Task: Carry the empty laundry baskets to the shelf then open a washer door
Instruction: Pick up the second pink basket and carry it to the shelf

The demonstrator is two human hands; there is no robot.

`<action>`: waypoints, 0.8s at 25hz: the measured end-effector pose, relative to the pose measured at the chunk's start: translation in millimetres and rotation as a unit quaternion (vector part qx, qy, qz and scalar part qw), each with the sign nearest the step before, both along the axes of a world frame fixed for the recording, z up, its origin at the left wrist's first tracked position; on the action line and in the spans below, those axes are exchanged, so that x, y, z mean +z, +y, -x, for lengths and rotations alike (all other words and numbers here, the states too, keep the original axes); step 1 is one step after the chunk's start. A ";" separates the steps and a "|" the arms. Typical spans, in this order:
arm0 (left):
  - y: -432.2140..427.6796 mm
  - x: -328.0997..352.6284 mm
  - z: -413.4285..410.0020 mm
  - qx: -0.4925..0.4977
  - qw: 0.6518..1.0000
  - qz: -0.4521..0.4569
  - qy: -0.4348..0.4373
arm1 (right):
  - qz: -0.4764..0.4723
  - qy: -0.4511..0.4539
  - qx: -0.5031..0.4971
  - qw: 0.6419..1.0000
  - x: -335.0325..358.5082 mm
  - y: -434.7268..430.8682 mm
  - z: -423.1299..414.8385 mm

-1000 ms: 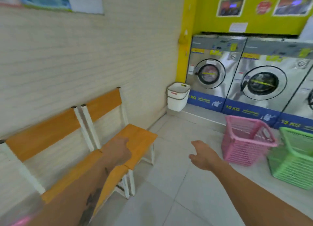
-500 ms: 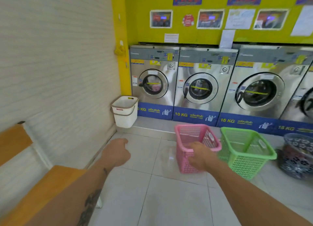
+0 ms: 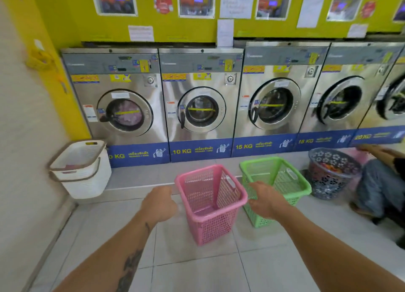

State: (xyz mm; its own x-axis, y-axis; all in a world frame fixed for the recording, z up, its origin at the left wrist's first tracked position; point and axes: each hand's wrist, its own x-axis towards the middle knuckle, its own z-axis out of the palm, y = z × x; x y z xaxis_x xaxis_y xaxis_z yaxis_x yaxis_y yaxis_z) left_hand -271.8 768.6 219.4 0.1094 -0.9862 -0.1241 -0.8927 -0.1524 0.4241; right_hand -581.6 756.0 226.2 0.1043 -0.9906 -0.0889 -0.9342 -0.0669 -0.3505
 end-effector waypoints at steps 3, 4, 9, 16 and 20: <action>-69.1 -17.2 23.9 0.006 1.000 -0.007 0.011 | -0.006 0.000 -0.013 1.000 -16.9 -77.0 29.0; -91.7 -21.5 30.9 0.014 1.000 -0.006 0.016 | -0.010 -0.002 -0.011 1.000 -21.2 -104.2 36.5; -182.6 -49.7 52.8 0.043 0.998 -0.036 0.037 | -0.039 0.005 0.015 0.999 -40.8 -228.0 54.5; -301.0 -122.7 47.5 0.104 0.992 -0.064 0.017 | -0.104 0.060 0.059 0.991 -98.0 -371.0 38.2; -358.7 -176.3 40.3 0.124 0.986 -0.112 -0.007 | -0.140 0.090 0.078 0.983 -144.3 -437.2 26.6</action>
State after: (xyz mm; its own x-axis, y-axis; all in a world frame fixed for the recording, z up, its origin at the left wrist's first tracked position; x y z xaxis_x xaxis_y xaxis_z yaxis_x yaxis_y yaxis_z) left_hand -312.1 409.9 43.1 0.3476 -0.8766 -0.3328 -0.8215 -0.4558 0.3425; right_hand -608.2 318.8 81.9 0.2111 -0.8974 -0.3873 -0.9686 -0.1387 -0.2066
